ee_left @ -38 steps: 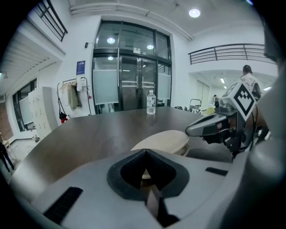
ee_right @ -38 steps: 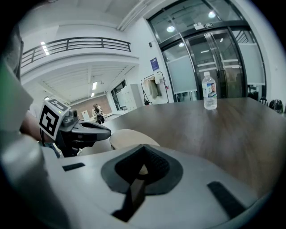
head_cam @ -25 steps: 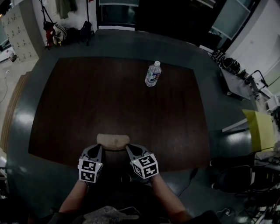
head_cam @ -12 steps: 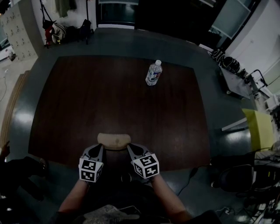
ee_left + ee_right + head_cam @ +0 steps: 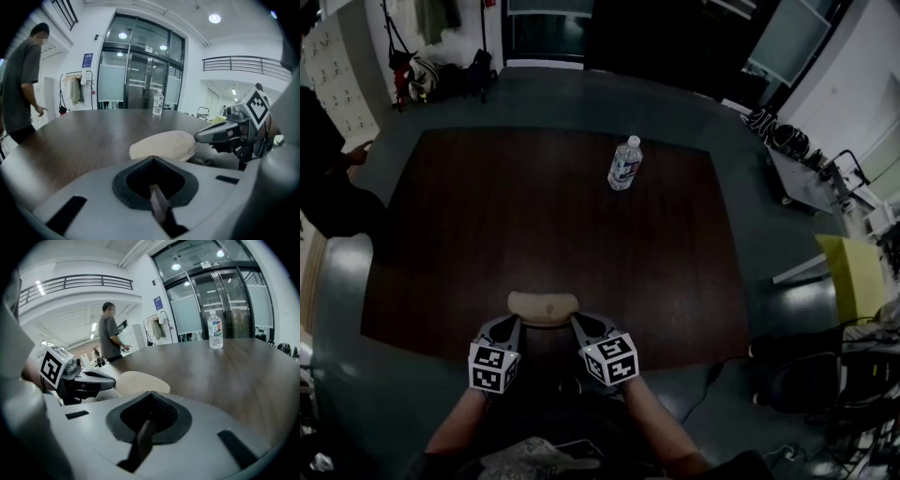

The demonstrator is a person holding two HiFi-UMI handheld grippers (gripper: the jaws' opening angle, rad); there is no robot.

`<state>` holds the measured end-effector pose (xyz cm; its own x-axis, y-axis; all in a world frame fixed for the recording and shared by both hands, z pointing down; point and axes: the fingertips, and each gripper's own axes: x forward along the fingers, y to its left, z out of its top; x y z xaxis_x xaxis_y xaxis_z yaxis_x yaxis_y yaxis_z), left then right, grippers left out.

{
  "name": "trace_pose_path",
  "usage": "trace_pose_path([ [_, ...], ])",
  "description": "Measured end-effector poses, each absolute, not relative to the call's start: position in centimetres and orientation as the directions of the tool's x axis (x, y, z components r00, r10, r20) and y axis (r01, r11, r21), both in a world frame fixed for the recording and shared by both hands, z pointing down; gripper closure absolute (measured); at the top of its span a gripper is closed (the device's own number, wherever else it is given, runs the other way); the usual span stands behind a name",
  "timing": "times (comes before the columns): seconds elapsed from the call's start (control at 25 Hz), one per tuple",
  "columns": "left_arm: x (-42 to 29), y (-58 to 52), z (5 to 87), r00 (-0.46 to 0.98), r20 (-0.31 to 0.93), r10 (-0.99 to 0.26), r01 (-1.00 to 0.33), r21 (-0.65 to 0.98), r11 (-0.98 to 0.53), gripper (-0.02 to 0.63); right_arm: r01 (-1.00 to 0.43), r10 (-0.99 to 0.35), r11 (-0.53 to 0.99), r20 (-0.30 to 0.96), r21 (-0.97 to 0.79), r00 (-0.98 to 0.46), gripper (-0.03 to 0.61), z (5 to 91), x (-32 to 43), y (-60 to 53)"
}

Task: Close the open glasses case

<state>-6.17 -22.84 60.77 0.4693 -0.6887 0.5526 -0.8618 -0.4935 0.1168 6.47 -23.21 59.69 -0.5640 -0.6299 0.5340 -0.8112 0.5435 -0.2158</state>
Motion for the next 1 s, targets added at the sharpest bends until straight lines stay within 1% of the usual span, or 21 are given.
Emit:
trace_pose_path([
  [0.08, -6.2, -22.8, 60.9, 0.480, 0.545, -0.688, -0.864, 0.157, -0.479, 0.604, -0.802, -0.625, 0.558, 0.530, -0.210, -0.574, 0.589, 59.5, 6.4, -23.0],
  [0.2, -6.5, -22.6, 60.8, 0.500, 0.544, -0.674, -0.859, 0.215, -0.464, 0.604, -0.786, -0.631, 0.572, 0.486, -0.236, -0.605, 0.589, 58.2, 6.3, -22.6],
  [0.28, -6.8, -22.5, 60.7, 0.487, 0.561, -0.669, -0.861, 0.181, -0.475, 0.604, -0.791, -0.646, 0.565, 0.469, -0.237, -0.602, 0.589, 57.5, 6.9, -22.3],
  [0.4, -7.2, -22.4, 59.8, 0.447, 0.561, -0.697, -0.878, 0.124, -0.463, 0.604, -0.814, -0.678, 0.527, 0.458, -0.242, -0.575, 0.589, 57.2, 8.6, -21.9],
  [0.6, -6.5, -20.5, 57.8, 0.432, 0.519, -0.738, -0.892, 0.122, -0.436, 0.604, -0.833, -0.699, 0.477, 0.453, -0.280, -0.553, 0.589, 58.5, 10.5, -19.4],
  [0.84, -4.2, -18.2, 57.5, 0.458, 0.519, -0.722, -0.876, 0.125, -0.467, 0.604, -0.827, -0.687, 0.462, 0.461, -0.320, -0.562, 0.589, 59.7, 11.2, -15.4],
  [1.0, -2.3, -17.4, 57.1, 0.485, 0.511, -0.710, -0.867, 0.170, -0.469, 0.604, -0.844, -0.698, 0.435, 0.475, -0.315, -0.536, 0.589, 59.4, 12.7, -14.5],
])
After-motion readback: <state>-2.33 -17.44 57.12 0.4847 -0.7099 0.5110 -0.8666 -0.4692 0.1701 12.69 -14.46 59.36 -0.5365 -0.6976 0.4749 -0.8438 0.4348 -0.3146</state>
